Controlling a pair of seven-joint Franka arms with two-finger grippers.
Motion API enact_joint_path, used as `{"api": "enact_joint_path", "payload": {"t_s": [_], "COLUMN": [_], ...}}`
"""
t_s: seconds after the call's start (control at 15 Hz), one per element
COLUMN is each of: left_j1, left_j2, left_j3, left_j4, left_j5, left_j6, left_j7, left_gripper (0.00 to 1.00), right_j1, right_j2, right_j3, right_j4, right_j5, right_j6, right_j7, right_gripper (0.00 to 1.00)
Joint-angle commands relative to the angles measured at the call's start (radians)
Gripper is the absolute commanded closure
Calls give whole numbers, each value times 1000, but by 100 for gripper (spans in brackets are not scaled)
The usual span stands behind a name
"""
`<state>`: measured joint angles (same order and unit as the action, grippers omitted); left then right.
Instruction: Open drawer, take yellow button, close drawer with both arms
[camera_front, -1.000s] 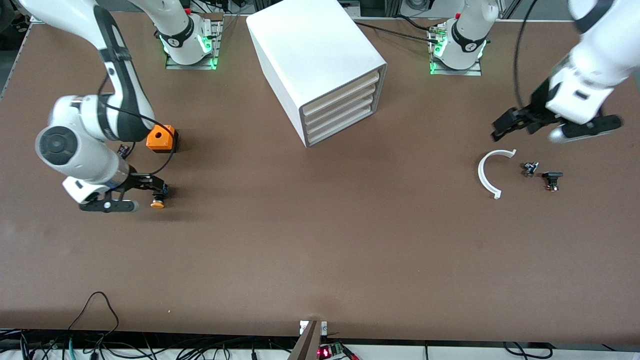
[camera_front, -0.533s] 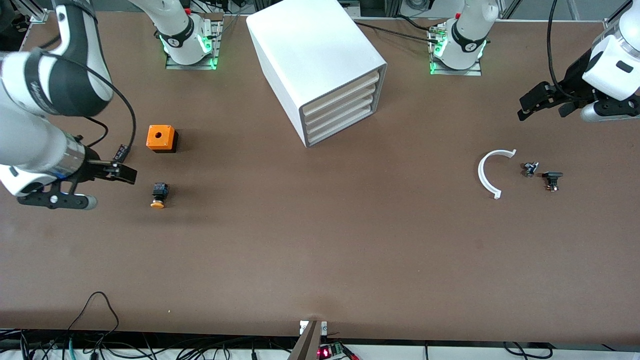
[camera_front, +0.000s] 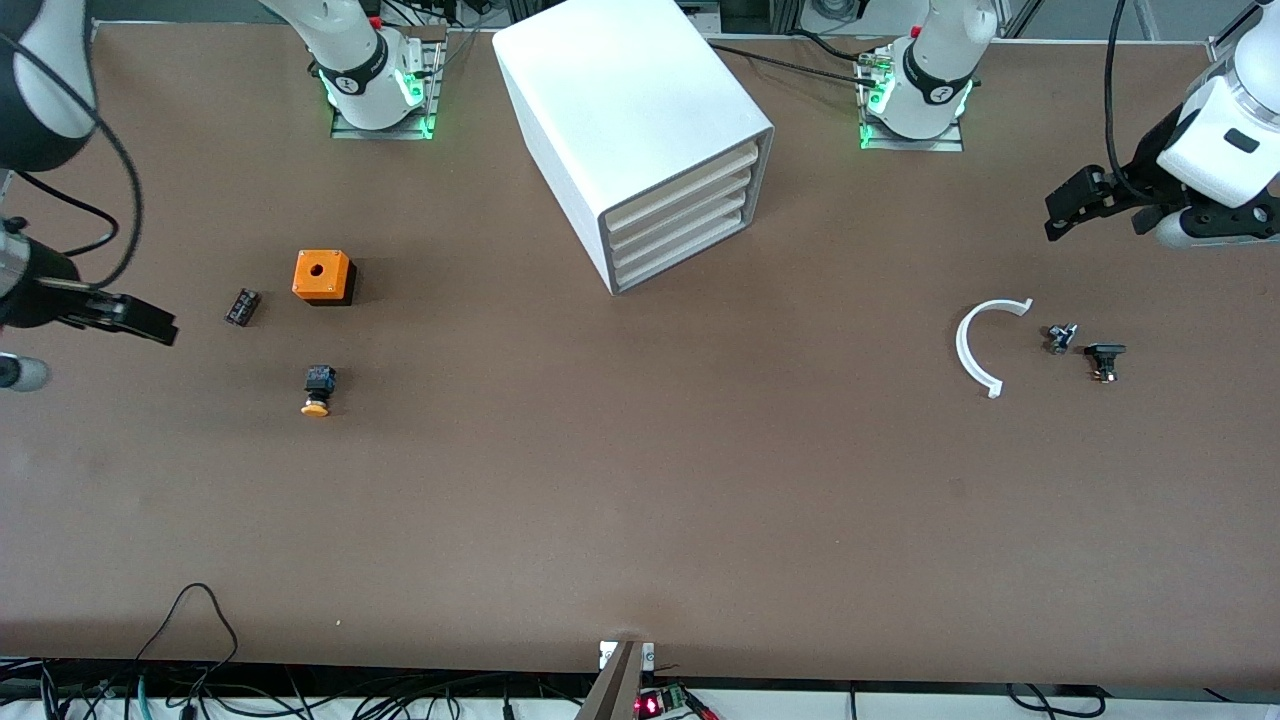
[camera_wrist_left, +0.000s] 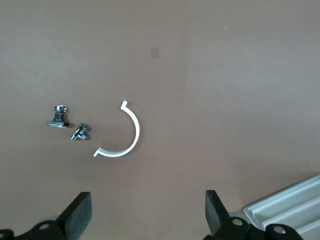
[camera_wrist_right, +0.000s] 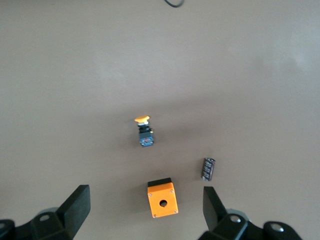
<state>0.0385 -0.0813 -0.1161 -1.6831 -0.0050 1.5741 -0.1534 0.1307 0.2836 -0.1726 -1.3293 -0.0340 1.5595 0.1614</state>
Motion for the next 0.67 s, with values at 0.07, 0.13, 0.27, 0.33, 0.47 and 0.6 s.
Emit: {"api": "enact_joint_path", "payload": {"t_s": [0.07, 0.13, 0.27, 0.33, 0.47, 0.6], "left_j1": [-5, -5, -5, -8, -5, -3], "left_j2": [20, 21, 32, 34, 32, 32], "left_j3": [-1, -1, 1, -10, -22, -22], "left_j4": [48, 48, 51, 51, 51, 51], "left_j5": [22, 22, 23, 26, 25, 25], "left_j6": [-42, -40, -32, -32, -34, -34], "left_j7": [52, 49, 57, 48, 46, 46], "left_gripper": [0, 0, 0, 0, 0, 0], "right_j1": [-62, -95, -158, -157, -157, -157], "right_j2": [-67, -76, -98, -106, -121, -124], "right_j3": [19, 48, 108, 108, 110, 110], "right_j4": [-106, -125, -162, -175, -191, -192], "right_j5": [9, 9, 6, 5, 2, 2], "right_j6": [49, 65, 96, 94, 86, 79], "right_j7": [-19, -55, -83, -82, -88, -130], "right_gripper": [0, 0, 0, 0, 0, 0]}}
